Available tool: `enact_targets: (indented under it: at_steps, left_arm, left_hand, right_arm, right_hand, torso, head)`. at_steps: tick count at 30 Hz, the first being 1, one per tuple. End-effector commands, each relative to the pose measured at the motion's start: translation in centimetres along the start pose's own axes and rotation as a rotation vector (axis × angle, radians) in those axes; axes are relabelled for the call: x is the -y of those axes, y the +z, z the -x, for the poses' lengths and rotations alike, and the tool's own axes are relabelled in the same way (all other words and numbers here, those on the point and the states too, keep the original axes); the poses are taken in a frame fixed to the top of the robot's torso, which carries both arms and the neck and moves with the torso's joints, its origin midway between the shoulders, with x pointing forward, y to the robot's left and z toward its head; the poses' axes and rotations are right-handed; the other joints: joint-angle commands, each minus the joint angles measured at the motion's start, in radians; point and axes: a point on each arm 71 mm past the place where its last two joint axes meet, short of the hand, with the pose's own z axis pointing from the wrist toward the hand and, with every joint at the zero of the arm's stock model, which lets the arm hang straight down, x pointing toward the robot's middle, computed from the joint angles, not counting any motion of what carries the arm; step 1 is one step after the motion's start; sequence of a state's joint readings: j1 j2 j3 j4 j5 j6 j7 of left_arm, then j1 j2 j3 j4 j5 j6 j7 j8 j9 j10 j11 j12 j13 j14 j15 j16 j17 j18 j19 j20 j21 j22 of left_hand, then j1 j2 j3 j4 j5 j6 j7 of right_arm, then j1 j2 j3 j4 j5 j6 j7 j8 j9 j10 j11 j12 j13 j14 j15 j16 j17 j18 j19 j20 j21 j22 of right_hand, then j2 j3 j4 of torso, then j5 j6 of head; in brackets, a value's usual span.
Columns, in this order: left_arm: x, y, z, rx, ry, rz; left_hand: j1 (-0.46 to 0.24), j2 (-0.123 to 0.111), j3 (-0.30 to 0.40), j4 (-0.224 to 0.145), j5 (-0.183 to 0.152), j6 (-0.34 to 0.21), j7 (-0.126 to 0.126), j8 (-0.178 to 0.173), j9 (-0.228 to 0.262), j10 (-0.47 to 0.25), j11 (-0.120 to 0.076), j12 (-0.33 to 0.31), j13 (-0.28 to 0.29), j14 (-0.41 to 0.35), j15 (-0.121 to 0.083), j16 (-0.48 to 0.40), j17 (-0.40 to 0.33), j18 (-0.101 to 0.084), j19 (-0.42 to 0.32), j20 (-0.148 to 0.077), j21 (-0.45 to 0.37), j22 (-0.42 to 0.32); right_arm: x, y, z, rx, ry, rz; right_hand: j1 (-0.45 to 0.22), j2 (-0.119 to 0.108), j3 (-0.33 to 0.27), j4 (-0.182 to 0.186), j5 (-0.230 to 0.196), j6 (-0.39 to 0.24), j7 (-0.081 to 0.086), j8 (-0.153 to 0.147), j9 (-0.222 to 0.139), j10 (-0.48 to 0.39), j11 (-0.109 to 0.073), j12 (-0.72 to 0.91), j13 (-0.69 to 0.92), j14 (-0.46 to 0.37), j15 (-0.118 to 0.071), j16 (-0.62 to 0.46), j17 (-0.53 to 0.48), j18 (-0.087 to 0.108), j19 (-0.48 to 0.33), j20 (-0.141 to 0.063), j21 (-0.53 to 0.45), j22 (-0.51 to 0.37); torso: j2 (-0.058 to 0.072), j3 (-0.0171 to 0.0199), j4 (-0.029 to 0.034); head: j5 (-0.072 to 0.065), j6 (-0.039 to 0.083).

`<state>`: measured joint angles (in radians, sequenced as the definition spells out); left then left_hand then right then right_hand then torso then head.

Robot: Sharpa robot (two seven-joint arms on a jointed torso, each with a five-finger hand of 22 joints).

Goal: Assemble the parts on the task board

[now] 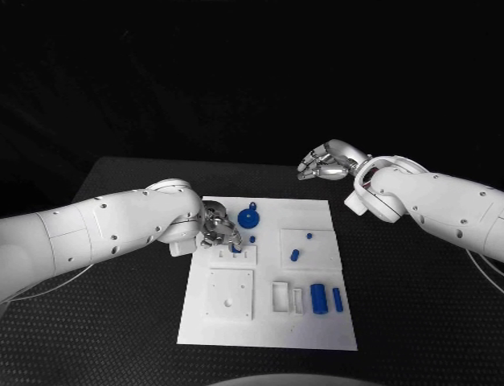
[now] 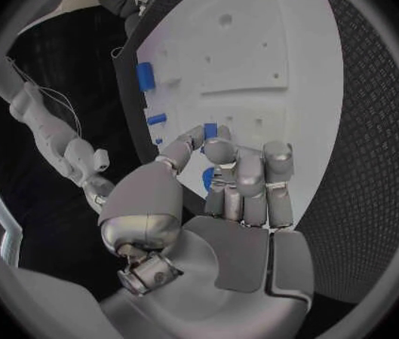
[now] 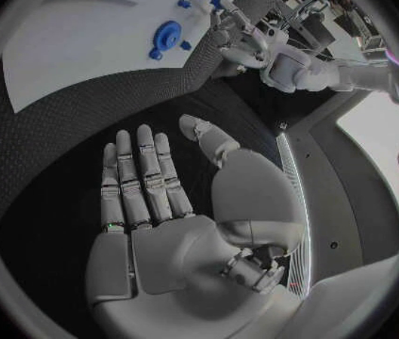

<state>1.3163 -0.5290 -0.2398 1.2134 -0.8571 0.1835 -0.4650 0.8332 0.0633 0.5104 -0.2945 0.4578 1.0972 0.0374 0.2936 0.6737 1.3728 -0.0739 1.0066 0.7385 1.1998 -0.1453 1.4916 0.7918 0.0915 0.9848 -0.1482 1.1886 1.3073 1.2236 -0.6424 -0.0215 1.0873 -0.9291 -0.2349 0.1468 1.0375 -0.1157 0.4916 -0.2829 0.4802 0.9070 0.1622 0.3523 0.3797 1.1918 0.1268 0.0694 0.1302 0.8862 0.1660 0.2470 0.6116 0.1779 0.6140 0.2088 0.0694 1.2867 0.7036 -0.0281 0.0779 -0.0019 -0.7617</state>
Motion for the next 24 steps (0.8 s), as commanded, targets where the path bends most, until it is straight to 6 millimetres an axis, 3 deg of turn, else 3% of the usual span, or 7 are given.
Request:
enact_targets:
  at_steps: [1, 10, 24]
  left_arm:
    - [0.29, 0.0, -0.12, -0.02, 0.049, 0.002]
    - [0.51, 0.18, -0.21, -0.041, 0.091, 0.016]
    - [0.37, 0.39, 0.04, -0.089, 0.11, 0.052]
  left_hand:
    - [0.008, 0.015, 0.027, 0.014, 0.03, 0.191, -0.073, 0.137, 0.252, 0.047, -0.053, 0.014, 0.004, 0.062, -0.063, -0.004, -0.005, 0.009, 0.002, -0.114, 0.003, 0.007]
    - [0.009, 0.019, 0.031, 0.011, 0.062, 0.191, -0.074, 0.142, 0.255, 0.044, -0.055, 0.025, 0.005, 0.066, -0.06, -0.004, -0.009, 0.01, 0.005, -0.114, 0.005, 0.007]
    - [0.001, 0.031, 0.031, 0.014, 0.068, 0.188, -0.073, 0.144, 0.257, 0.041, -0.055, 0.028, 0.002, 0.066, -0.06, -0.006, -0.012, 0.009, 0.005, -0.114, 0.005, 0.006]
  right_arm:
    - [-0.11, 0.05, -0.13, -0.015, 0.003, 0.007]
    - [-0.13, 0.1, -0.18, -0.018, 0.003, 0.008]
    - [-0.18, 0.14, -0.23, -0.019, 0.003, 0.008]
  right_hand:
    - [0.011, -0.004, 0.008, -0.001, 0.007, -0.005, 0.002, -0.004, -0.002, -0.006, 0.002, 0.004, -0.001, -0.007, 0.003, -0.007, 0.001, -0.013, -0.009, 0.0, -0.004, 0.001]
    - [0.011, -0.003, 0.009, -0.001, 0.015, -0.005, 0.002, -0.003, -0.002, -0.006, 0.002, 0.004, -0.001, -0.007, 0.003, -0.007, 0.001, -0.013, -0.009, 0.0, -0.004, 0.002]
    - [0.012, -0.003, 0.009, -0.001, 0.023, -0.005, 0.002, -0.003, -0.002, -0.007, 0.002, 0.004, -0.001, -0.007, 0.004, -0.008, 0.001, -0.013, -0.01, 0.0, -0.004, 0.003]
  torso:
    - [0.0, 0.0003, 0.0003]
    - [0.0, 0.0002, -0.0003]
    - [0.0, 0.0006, -0.0004]
  head:
    - [0.001, -0.001]
    - [0.002, -0.005]
    - [0.005, -0.01]
